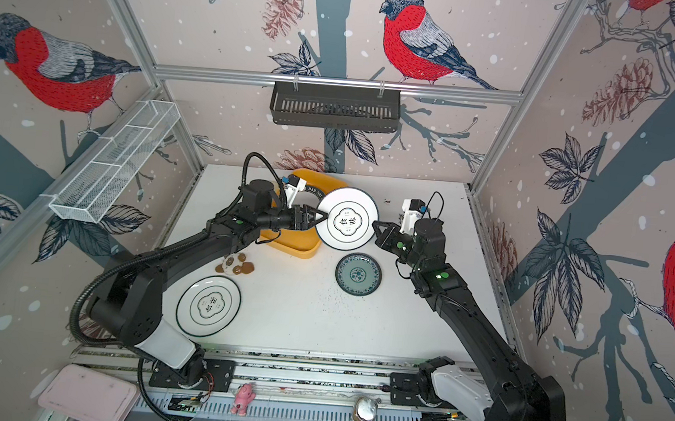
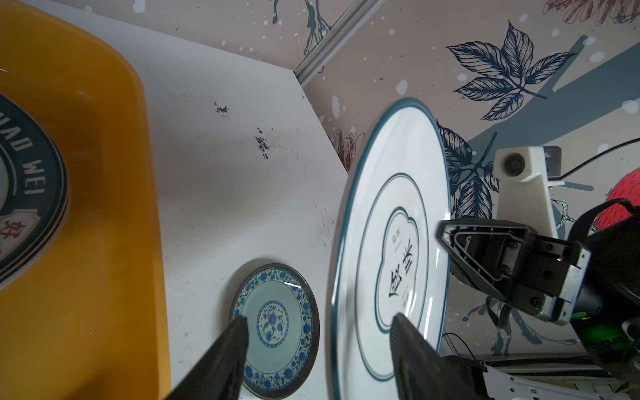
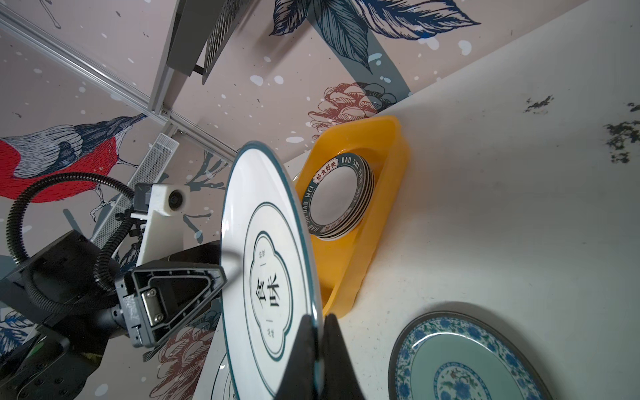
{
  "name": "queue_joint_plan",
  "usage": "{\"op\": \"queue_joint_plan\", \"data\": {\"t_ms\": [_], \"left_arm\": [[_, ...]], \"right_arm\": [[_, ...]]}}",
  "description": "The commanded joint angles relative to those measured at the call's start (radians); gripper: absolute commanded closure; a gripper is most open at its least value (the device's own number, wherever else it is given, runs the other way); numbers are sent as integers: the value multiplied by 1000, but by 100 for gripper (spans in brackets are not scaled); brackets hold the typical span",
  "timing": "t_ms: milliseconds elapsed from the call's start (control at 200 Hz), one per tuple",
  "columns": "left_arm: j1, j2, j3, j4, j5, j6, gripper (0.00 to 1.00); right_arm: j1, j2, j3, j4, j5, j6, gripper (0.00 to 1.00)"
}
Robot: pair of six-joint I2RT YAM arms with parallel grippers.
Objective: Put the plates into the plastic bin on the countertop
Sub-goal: 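Carry the plate toward the left gripper, which grasps its rim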
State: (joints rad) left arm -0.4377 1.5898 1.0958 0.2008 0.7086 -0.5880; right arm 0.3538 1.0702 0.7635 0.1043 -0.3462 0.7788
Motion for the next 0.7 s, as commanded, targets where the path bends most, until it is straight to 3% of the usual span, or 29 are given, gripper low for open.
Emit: {"op": "queue_joint_plan", "data": {"t_ms": [0,185,410,490,540,625,695], "left_arm": [[-1,26,22,80,57,-43,50],[-1,52,33,91,57,-72,78],[-1,73,42,120,76,-120,91],[1,73,47,108,65,-118,91],[2,72,46,107,67,-117,92],[4,73,48,110,68,-117,93],[10,72,47,107,56,-123,93]], "right_arm": [[0,0,-10,117,-36,-3,99],[-2,3,-20,130,-24,-6,99],[-3,44,-26,216,-48,28,97],[-3,52,-22,211,-39,29,75],[-4,53,-16,187,-17,28,54],[-2,45,-10,168,-4,20,43],[-2,29,-15,166,-1,18,28]]}}
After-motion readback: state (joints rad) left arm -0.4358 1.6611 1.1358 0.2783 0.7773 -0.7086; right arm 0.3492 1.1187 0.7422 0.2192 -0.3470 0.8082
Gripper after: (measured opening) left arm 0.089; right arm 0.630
